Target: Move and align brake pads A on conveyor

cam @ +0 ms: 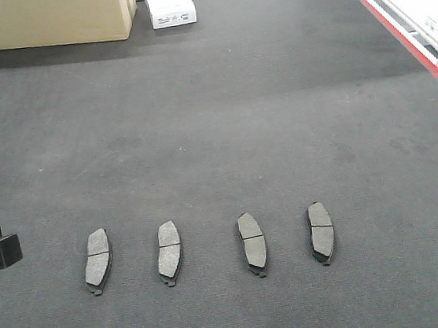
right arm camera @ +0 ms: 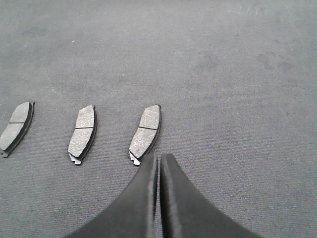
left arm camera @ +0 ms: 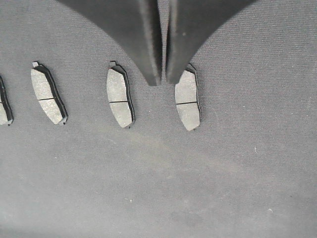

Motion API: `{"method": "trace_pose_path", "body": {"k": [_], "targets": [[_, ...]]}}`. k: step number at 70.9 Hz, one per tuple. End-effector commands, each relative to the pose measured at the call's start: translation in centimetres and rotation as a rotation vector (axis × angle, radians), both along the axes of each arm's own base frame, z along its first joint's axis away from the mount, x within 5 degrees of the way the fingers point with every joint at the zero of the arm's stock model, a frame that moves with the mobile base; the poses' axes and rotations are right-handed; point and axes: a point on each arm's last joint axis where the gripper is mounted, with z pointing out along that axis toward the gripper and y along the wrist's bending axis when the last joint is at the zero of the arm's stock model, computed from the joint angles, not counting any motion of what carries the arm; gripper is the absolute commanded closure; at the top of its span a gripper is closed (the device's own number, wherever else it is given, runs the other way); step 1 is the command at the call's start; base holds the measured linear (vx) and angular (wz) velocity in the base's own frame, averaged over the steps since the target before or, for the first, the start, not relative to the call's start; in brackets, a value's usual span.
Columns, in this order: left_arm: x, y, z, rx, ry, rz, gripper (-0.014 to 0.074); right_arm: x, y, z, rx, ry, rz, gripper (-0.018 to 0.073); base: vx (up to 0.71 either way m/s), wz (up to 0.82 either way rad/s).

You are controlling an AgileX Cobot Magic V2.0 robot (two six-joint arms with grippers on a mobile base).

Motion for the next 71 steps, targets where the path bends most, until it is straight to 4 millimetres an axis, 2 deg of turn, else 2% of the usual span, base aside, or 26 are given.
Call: {"method": "trace_pose_path", "body": {"k": [1,16,27,45,71], "targets": [[0.2,-0.2,1.1,-0.016,-0.068,-0.021,0.0603,0.2,0.1,1.2,0.005,-0.080,0.016,0.0562,0.00,0.00],[0.4,0.2,1.3,0.048,-0.106,-0.018,0.0603,0.2,0.1,1.2,0.005,-0.080,0.016,0.0562,0.00,0.00],[0.0,0.1,1.7,0.033,-0.132,-0.054,0.0603,0.2,0.1,1.2,0.004,-0.080,0.016,0.0562,0.00,0.00],[-2.7,-0.7,4.3,0.025,-0.389,-0.379,0.0603,0.2,0.1,1.2,0.004,-0.080,0.016,0.0562,0.00,0.00],[-5.4,0.4,5.8,0.026,-0.532,-0.462,0.0603,0.2,0.1,1.2,0.004,-0.080,0.016,0.0562,0.00,0.00]]}}
